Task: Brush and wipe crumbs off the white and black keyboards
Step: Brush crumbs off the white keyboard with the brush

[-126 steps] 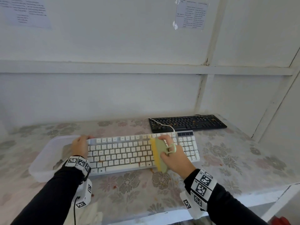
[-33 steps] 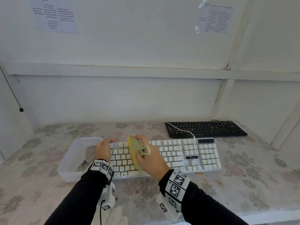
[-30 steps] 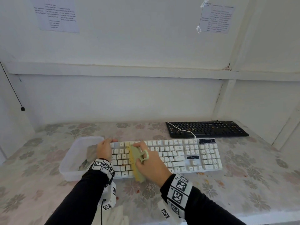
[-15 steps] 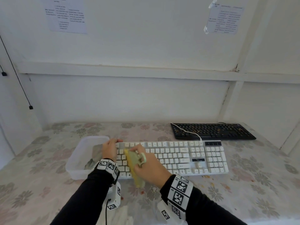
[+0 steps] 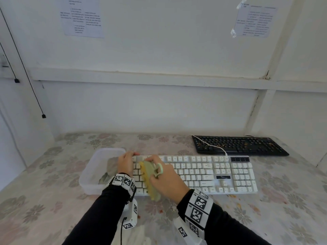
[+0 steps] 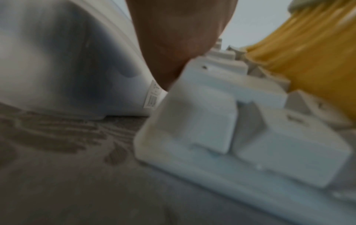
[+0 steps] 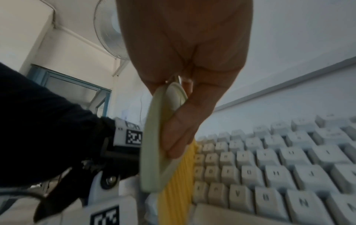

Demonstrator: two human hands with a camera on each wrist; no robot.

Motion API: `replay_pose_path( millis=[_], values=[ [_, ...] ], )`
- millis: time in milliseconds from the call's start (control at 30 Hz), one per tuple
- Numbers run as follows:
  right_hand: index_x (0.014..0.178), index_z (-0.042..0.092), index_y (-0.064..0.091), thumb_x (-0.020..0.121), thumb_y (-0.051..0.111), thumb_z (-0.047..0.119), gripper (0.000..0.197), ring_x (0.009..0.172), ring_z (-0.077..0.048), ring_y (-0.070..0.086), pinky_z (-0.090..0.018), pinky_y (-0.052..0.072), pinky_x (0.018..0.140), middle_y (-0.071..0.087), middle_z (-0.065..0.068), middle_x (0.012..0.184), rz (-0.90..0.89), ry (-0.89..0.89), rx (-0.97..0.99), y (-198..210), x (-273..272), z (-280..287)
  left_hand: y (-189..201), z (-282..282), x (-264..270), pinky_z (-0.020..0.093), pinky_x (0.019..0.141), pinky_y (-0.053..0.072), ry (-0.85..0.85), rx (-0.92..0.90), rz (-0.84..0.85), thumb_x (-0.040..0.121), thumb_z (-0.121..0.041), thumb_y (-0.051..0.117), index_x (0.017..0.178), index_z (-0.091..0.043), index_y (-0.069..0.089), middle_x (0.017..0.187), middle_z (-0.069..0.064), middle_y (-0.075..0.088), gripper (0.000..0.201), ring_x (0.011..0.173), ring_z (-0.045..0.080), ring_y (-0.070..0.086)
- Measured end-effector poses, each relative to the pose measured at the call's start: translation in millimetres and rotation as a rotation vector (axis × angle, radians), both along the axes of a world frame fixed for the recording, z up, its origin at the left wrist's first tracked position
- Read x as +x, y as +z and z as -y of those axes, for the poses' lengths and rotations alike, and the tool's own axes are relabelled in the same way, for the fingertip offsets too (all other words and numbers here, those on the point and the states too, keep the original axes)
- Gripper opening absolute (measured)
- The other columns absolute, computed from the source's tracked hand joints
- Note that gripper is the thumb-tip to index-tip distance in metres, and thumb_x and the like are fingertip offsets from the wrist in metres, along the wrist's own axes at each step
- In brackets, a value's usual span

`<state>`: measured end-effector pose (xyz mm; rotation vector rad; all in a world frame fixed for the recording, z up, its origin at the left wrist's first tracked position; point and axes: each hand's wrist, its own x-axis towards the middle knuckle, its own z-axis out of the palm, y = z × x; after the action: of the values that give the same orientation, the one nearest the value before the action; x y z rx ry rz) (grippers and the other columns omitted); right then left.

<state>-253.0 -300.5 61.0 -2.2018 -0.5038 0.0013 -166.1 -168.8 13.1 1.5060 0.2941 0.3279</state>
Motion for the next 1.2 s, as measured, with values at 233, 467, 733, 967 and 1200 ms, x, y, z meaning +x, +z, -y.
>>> replay_pose_path(
  millis=[233,467,733,967,1200],
  values=[
    [0.128,0.024,0.038,0.092,0.045,0.004,0.042,0.037,-0.001,0.043,-0.014,0.035,0.037,0.049,0.006,0.062,0.065,-0.043,0.083,8.4,8.7,4.6,-5.2,-2.4,4.3,0.02,0.054,0.045,0.0,-0.075,-0.033,0.091,-0.004,0.043,0.07,-0.007,0.06,0.072,0.005,0.059,0.027,0.064,0.017,0.055],
    [0.129,0.025,0.038,0.092,0.045,0.005,0.043,0.042,0.0,0.045,-0.013,0.037,0.041,0.051,0.007,0.068,0.056,0.007,-0.022,-13.1,6.9,-2.2,-8.5,-8.5,8.4,0.029,0.07,0.045,-0.084,-0.086,-0.101,0.093,-0.008,0.041,0.071,-0.009,0.064,0.077,0.005,0.062,0.032,0.076,0.017,0.056],
    [0.127,0.023,0.035,0.091,0.043,0.003,0.042,0.044,-0.004,0.044,-0.017,0.036,0.041,0.052,0.002,0.068,0.063,0.046,-0.068,-14.3,5.1,-10.6,-12.0,-19.7,7.9,0.036,0.067,0.048,-0.177,-0.279,-0.261,0.088,-0.021,0.052,0.072,-0.014,0.069,0.07,0.011,0.06,0.024,0.067,0.027,0.057],
    [0.109,0.033,0.039,0.093,0.045,0.009,0.029,0.038,-0.004,0.044,-0.014,0.037,0.037,0.055,0.002,0.069,-0.013,0.03,0.025,-4.7,-2.1,-8.3,-9.7,-17.5,7.2,0.032,0.06,0.046,-0.175,-0.286,-0.265,0.088,-0.02,0.052,0.068,-0.016,0.067,0.064,0.007,0.056,0.025,0.057,0.023,0.052],
    [0.128,0.023,0.037,0.094,0.046,0.007,0.038,0.042,-0.002,0.048,-0.013,0.038,0.038,0.054,0.004,0.068,0.126,-0.018,0.117,-2.9,18.4,-32.1,-10.1,-18.0,6.5,0.035,0.069,0.046,-0.163,-0.188,-0.2,0.095,-0.015,0.04,0.069,-0.01,0.062,0.074,0.006,0.058,0.034,0.074,0.021,0.054]
  ],
)
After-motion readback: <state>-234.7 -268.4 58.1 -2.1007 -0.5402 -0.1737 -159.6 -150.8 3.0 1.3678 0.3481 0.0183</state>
